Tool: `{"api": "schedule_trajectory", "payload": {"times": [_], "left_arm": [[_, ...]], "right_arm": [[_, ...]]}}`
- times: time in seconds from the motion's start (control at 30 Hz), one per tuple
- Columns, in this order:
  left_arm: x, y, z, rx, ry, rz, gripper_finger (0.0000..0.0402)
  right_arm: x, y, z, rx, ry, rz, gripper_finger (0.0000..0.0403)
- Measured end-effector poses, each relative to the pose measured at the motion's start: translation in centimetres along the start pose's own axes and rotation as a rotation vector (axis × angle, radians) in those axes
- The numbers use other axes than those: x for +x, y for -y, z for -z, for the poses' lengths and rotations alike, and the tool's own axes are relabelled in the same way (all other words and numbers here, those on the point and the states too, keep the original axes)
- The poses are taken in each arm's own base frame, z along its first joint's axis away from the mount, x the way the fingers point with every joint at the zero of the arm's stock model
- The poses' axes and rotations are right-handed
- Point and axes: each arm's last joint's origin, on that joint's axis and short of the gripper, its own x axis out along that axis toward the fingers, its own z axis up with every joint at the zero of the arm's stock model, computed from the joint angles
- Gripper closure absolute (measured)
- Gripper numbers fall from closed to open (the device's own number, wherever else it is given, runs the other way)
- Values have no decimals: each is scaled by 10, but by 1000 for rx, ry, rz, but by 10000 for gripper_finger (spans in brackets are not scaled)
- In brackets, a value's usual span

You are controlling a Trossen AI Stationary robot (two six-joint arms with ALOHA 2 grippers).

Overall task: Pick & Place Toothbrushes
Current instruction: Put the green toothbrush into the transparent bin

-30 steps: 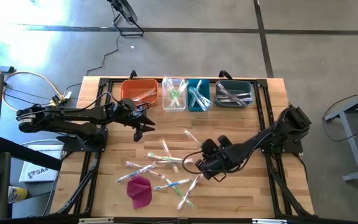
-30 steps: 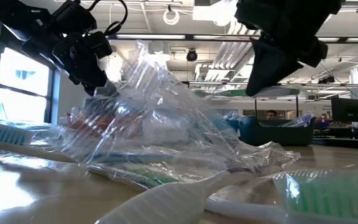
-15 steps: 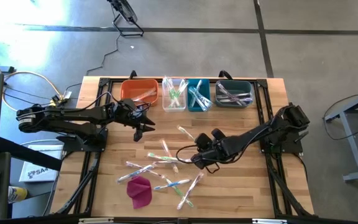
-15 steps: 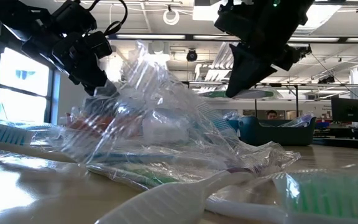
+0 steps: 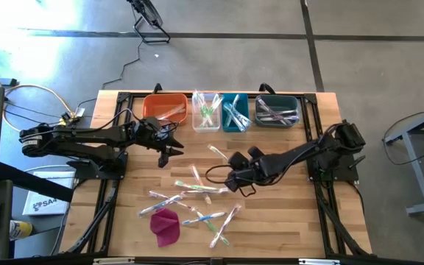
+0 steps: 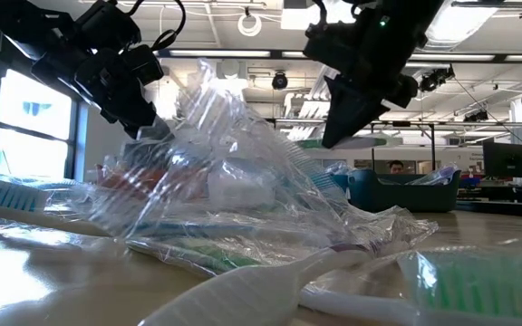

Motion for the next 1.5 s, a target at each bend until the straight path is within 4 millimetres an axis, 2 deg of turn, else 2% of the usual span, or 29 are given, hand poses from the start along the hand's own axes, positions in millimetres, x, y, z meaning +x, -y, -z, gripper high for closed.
{"api": "schedule_trajectory", "payload": {"times": [0.7,1.03,1.5], "left_arm": [[0,0,0,0,0,0,270],[0,0,-1,-9,6,0,270],[0,0,-1,-12,7,0,270]], "right_arm": [[2,0,-1,-33,-68,-68,386],[7,-1,-14,-75,-42,-163,386],[15,6,-28,-131,0,-169,386]]}}
